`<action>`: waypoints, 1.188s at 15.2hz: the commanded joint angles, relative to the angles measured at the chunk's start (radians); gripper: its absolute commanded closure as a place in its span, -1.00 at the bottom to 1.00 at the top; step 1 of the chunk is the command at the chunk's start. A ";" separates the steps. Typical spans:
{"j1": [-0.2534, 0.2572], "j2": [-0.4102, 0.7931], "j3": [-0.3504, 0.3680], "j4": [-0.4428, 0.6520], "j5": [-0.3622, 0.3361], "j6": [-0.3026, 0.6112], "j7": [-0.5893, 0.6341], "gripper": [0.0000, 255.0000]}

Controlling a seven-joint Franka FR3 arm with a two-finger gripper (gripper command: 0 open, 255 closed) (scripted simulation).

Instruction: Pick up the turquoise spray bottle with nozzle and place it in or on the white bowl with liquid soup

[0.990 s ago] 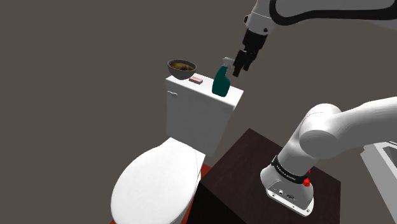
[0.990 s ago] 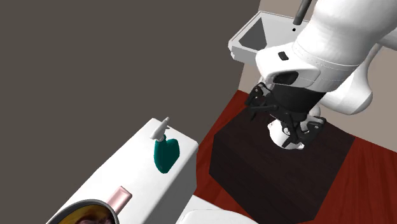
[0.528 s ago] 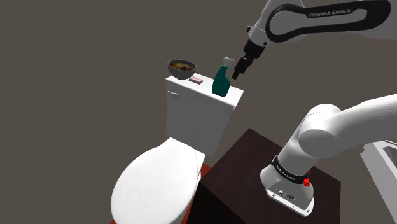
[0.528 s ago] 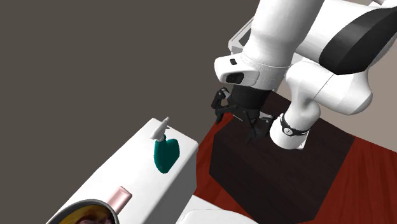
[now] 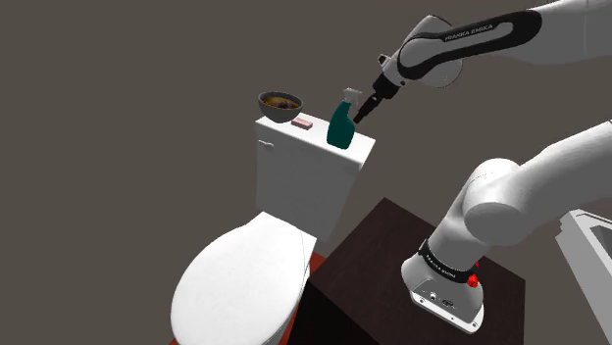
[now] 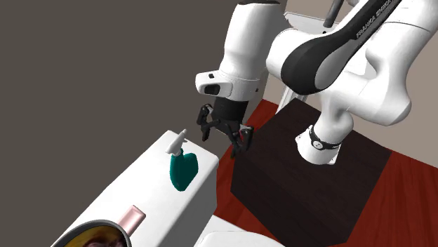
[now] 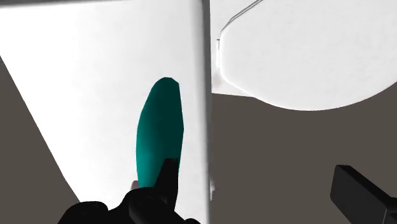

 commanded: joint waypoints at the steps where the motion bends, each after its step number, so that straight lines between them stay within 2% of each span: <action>1: 0.053 0.058 -0.097 0.028 0.055 0.065 -0.115 -1.00; 3: 0.137 0.124 -0.206 0.065 0.141 0.121 -0.237 -1.00; 6: 0.312 0.222 -0.404 0.137 0.321 0.173 -0.450 -1.00; 14: 0.500 0.350 -0.554 0.157 0.532 0.238 -0.600 -1.00; 18: 0.500 0.350 -0.553 0.157 0.532 0.238 -0.600 -1.00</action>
